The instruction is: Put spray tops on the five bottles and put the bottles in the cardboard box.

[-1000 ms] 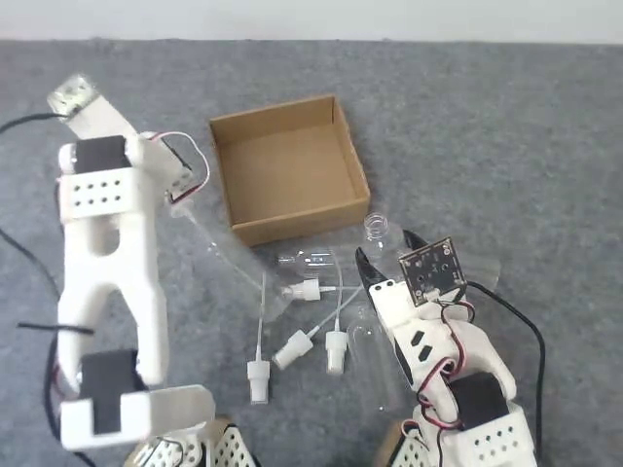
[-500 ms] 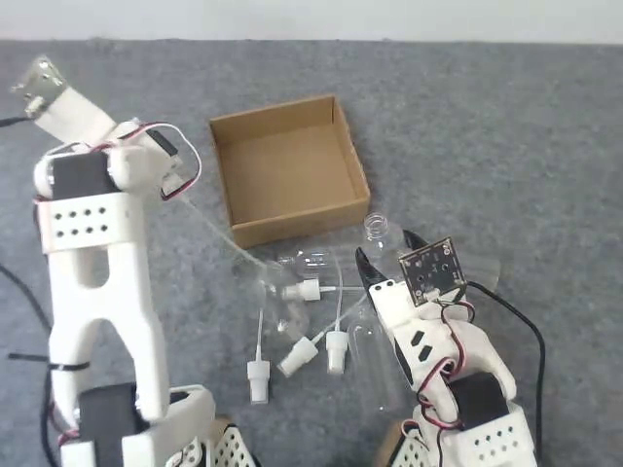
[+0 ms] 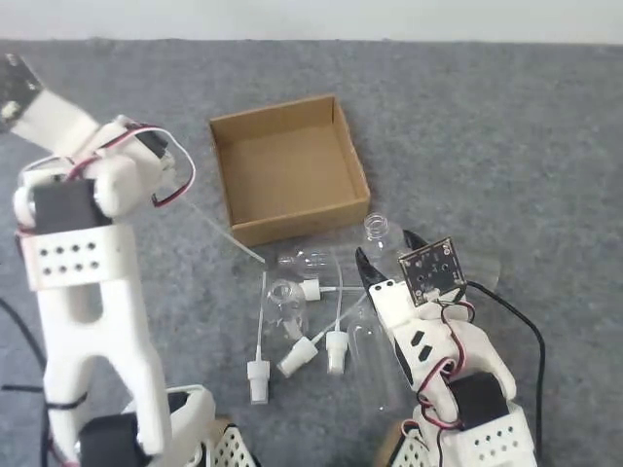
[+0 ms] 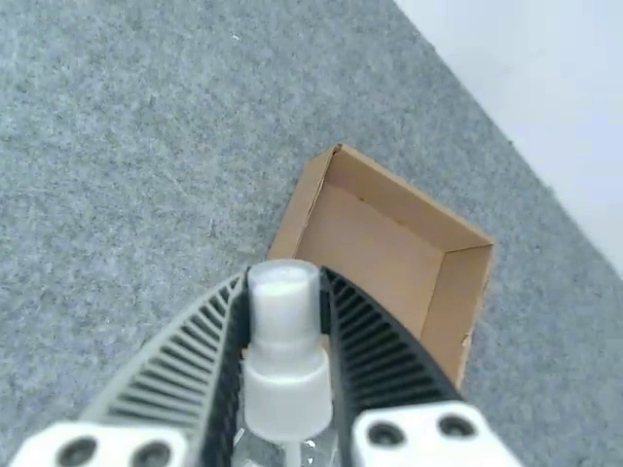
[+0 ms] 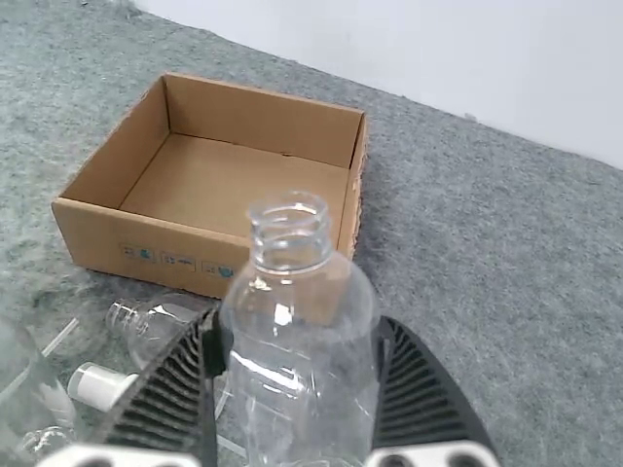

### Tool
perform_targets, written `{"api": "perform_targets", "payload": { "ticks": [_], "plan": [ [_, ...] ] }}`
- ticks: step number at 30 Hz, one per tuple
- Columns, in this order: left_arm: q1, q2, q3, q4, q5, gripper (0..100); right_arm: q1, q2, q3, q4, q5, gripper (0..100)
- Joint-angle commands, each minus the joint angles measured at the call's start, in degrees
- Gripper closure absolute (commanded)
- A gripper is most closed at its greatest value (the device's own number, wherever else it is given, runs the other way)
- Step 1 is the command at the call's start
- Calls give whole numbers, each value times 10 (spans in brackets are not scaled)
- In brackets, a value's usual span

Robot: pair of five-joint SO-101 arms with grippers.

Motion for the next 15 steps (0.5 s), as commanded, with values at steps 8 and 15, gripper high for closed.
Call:
{"api": "perform_targets", "payload": {
  "ticks": [8, 15],
  "plan": [
    [4, -100, -29, -33, 12, 988, 1, -12, -7, -15, 4, 993],
    [4, -138, -29, -37, 47, 988, 1, -12, -7, -15, 4, 993]
  ]
}}
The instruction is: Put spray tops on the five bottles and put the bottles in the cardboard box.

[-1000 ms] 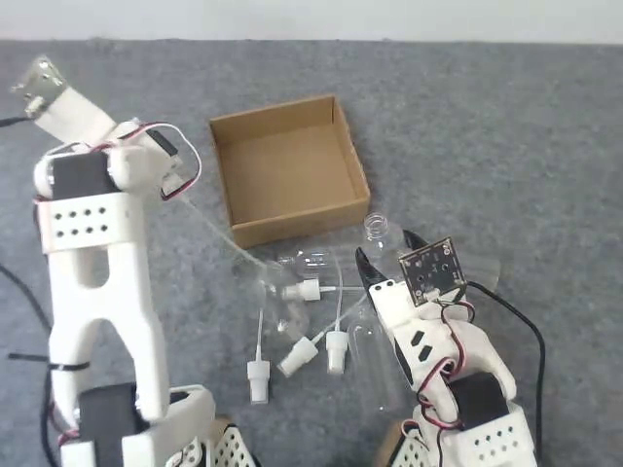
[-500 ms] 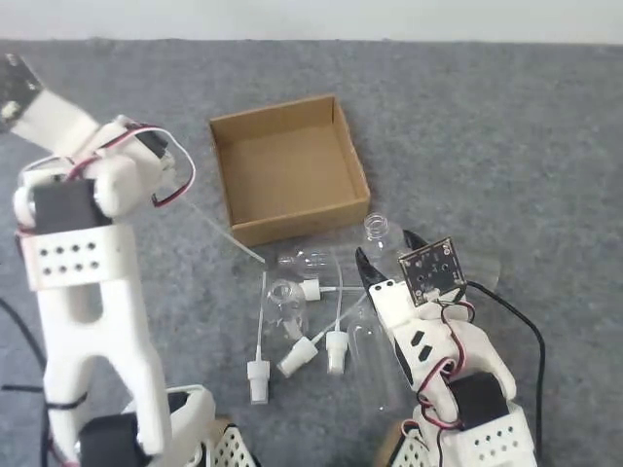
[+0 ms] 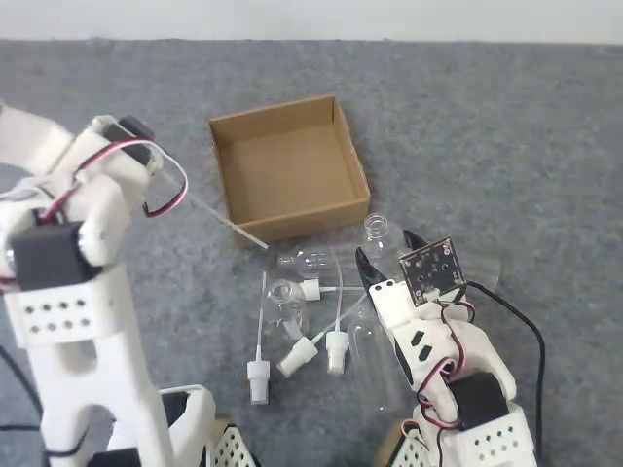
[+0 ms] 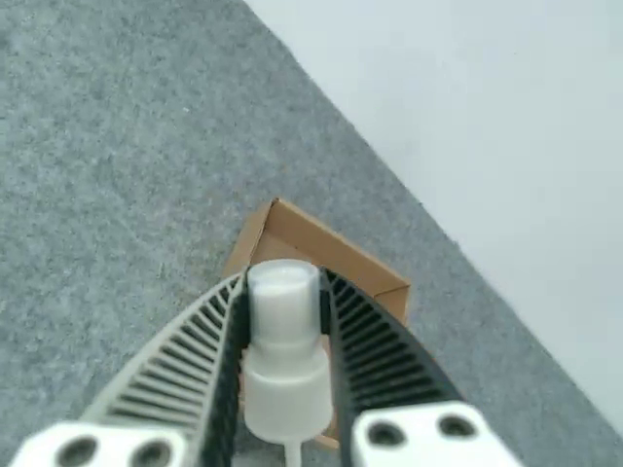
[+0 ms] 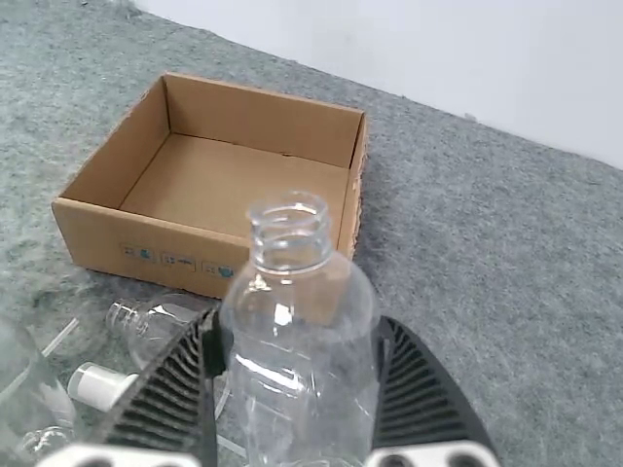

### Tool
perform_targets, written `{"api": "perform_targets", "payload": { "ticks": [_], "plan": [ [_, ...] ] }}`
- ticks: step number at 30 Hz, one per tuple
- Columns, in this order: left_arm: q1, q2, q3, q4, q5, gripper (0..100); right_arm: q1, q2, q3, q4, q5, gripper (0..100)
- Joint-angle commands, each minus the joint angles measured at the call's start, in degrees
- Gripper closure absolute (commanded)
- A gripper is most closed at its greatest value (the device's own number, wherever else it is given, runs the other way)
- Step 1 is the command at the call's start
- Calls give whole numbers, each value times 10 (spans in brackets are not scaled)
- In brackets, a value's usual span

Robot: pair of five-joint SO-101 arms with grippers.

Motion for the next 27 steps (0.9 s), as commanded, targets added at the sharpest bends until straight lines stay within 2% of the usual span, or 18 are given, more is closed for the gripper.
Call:
{"api": "perform_targets", "payload": {
  "ticks": [1, 10, 21, 27],
  "plan": [
    [4, -43, -29, -15, 11, 988, 1, -12, -7, -15, 4, 993],
    [4, -127, -21, 24, 11, 988, 1, -12, -7, -15, 4, 993],
    [4, -210, 136, -76, 11, 988, 1, -12, -7, -15, 4, 993],
    [4, -259, 182, -101, 11, 988, 1, -12, -7, -15, 4, 993]
  ]
}}
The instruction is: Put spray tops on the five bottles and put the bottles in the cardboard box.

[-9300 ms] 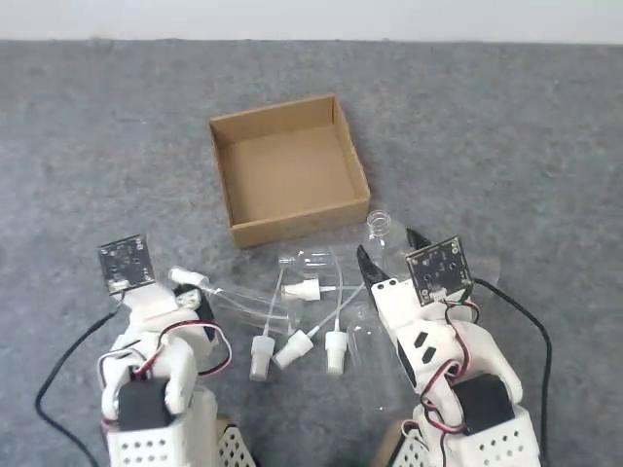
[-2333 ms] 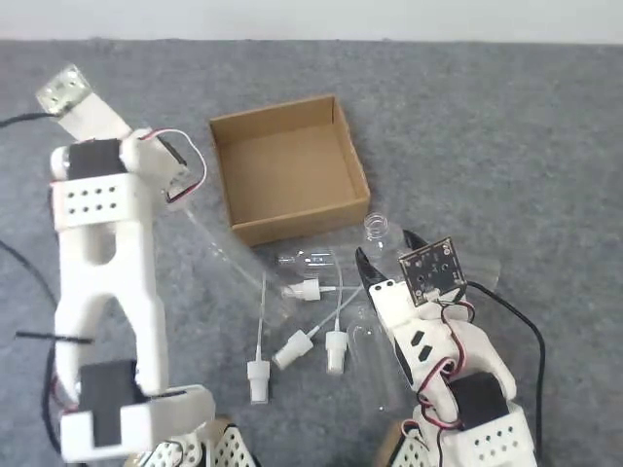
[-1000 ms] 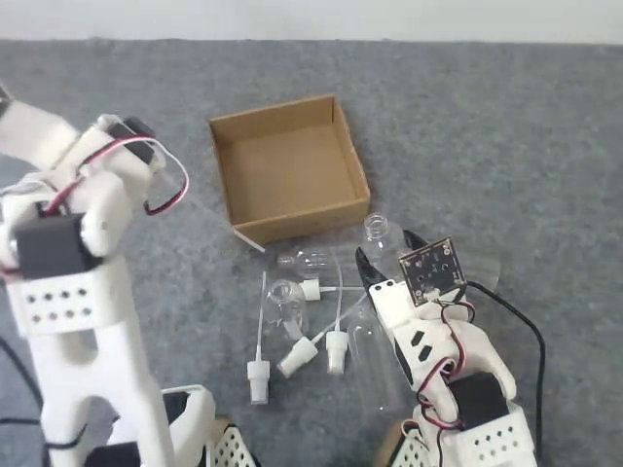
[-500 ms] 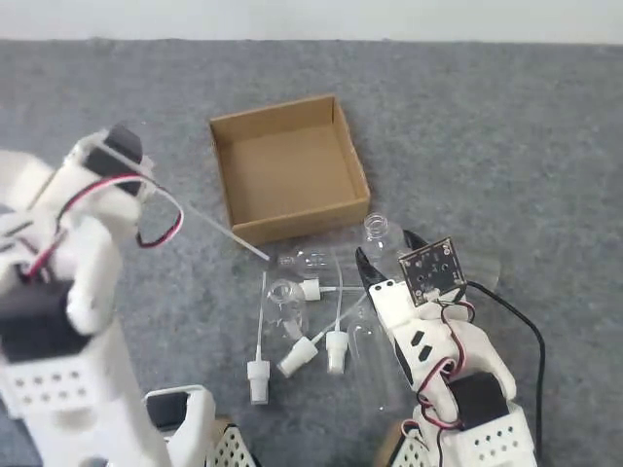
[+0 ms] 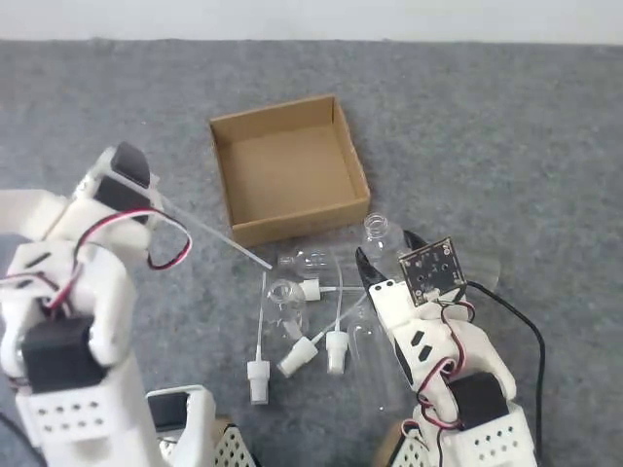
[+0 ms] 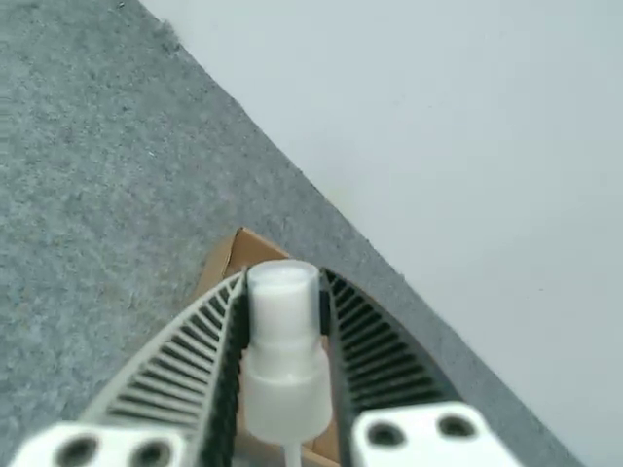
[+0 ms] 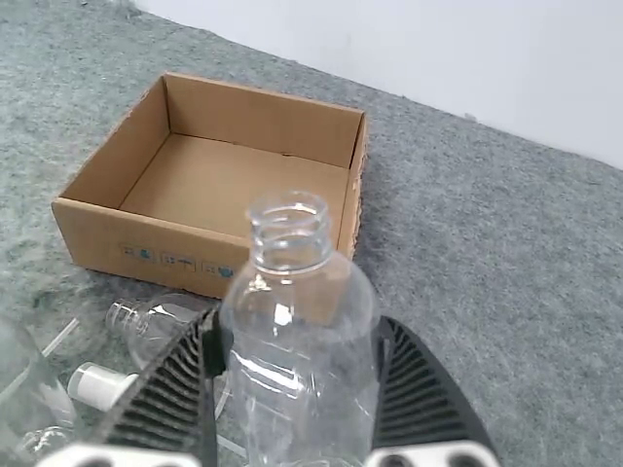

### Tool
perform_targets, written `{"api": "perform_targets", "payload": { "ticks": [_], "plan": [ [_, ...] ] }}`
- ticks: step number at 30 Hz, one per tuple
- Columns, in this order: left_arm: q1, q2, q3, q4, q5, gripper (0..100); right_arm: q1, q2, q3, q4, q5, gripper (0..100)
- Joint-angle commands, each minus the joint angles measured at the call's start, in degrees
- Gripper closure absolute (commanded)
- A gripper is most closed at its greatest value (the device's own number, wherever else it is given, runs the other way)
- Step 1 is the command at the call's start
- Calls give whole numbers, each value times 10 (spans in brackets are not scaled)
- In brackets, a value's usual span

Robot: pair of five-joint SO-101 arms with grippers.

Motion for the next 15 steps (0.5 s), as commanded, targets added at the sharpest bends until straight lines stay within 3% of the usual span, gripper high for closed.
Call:
{"api": "perform_targets", "payload": {
  "ticks": [1, 15],
  "plan": [
    [2, -43, 15, -32, 3, 988, 1, -12, -7, -15, 4, 993],
    [10, -91, 54, -41, 4, 988, -65, -12, -7, -16, 4, 993]
  ]
}}
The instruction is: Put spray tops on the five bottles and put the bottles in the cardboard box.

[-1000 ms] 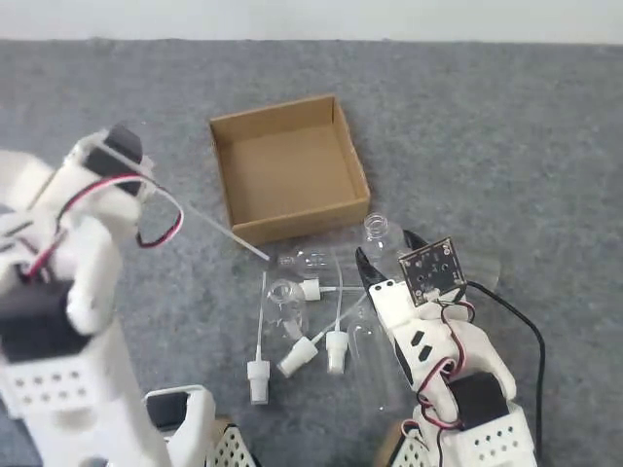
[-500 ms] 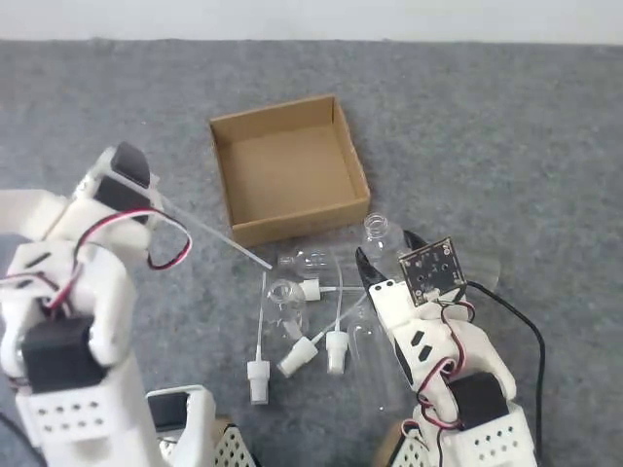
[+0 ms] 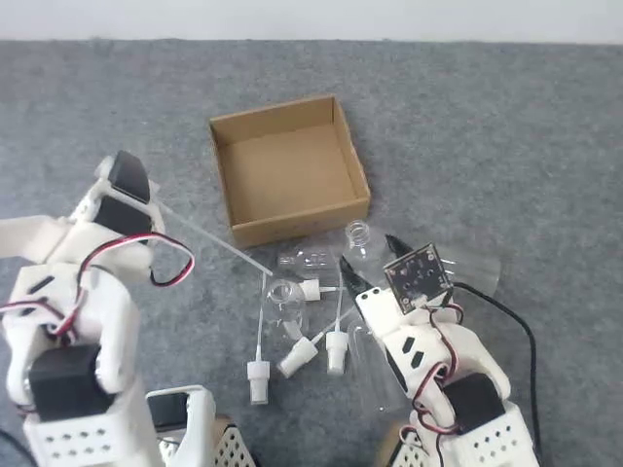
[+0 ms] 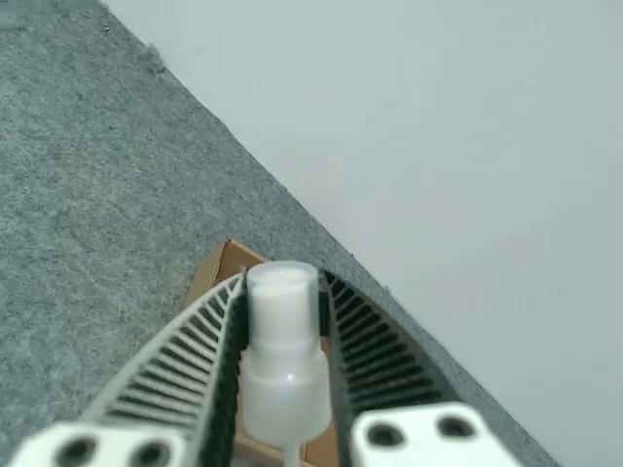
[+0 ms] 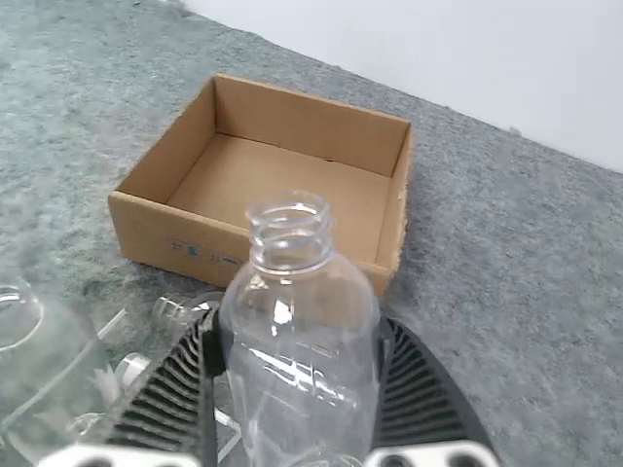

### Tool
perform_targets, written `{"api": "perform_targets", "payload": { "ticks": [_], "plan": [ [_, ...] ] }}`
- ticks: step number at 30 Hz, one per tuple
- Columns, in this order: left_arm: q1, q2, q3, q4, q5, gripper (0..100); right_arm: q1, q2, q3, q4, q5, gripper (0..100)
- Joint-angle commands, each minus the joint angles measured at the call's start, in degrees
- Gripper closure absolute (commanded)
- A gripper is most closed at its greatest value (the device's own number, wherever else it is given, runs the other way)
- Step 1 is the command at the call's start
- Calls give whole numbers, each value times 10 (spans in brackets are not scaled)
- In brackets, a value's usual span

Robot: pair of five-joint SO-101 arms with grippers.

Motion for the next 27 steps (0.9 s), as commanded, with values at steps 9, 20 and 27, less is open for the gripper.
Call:
{"api": "perform_targets", "payload": {
  "ticks": [9, 20, 27],
  "plan": [
    [66, -88, 75, -64, 4, 988, -13, -12, 25, -84, 8, 993],
    [67, -206, 170, -127, 4, 988, -55, -12, 55, -136, 9, 993],
    [67, -265, 231, -185, 4, 988, -62, -12, 56, -133, 10, 993]
  ]
}}
